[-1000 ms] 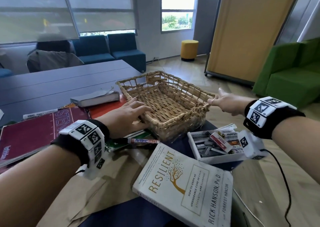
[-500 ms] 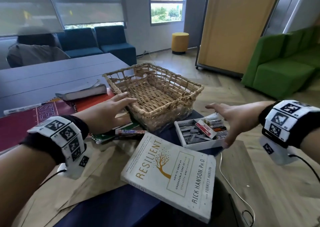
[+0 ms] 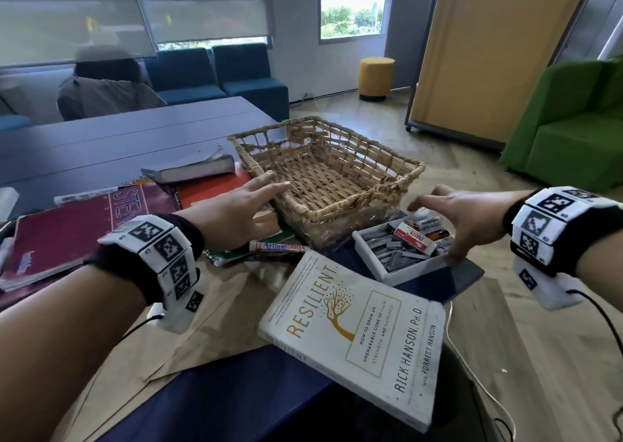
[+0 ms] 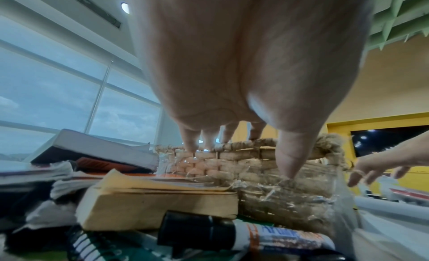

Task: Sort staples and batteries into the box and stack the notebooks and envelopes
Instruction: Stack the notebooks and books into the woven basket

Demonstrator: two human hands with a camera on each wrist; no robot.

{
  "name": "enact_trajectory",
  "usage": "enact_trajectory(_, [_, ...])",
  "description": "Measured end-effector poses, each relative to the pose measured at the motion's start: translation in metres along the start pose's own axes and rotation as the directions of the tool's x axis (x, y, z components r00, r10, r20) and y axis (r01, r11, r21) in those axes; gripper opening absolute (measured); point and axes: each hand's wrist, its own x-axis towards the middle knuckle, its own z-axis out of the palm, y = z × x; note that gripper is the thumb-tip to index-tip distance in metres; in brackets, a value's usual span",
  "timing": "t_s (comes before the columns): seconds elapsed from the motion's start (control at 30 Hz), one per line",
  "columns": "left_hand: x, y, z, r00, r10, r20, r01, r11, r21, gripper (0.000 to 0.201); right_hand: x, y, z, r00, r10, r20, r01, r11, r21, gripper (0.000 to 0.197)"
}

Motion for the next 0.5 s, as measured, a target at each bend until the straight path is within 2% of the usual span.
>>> enact_trajectory(0.07, [-0.008, 0.004, 0.000, 1.000, -0.017, -0.002, 0.017, 1.000, 0.001, 0.083, -0.006, -0.004, -0.002, 0.999, -0.026, -0.034, 0.027, 0.999, 0.023, 0.120])
enact_trajectory(0.13, [-0.019, 0.011, 0.002, 0.999, -0.004, -0.034, 0.004, 1.000, 0.003, 0.086, -0.022, -0.006, -0.008, 0.994, -0.071, -0.087, 0.078, 0.993, 0.088, 0.114])
enact_trajectory(0.23, [-0.038, 0.025, 0.006, 0.992, 0.034, -0.125, -0.038, 0.999, -0.028, 0.075, -0.057, -0.019, -0.018, 0.967, -0.154, -0.204, 0.198, 0.956, 0.217, 0.085])
enact_trajectory(0.37, [-0.064, 0.046, 0.020, 0.976, 0.023, -0.218, -0.030, 0.999, -0.028, 0.038, -0.086, -0.052, -0.010, 0.937, -0.240, -0.253, 0.307, 0.913, 0.269, 0.047])
enact_trajectory(0.43, [-0.077, 0.056, 0.026, 0.986, -0.037, -0.163, 0.040, 0.999, 0.010, 0.027, -0.094, -0.067, -0.002, 0.930, -0.272, -0.248, 0.336, 0.903, 0.267, 0.034])
enact_trajectory(0.5, [-0.090, 0.063, 0.030, 0.990, -0.136, -0.029, 0.137, 0.990, 0.034, 0.027, -0.101, -0.078, 0.006, 0.942, -0.268, -0.202, 0.307, 0.931, 0.197, 0.030])
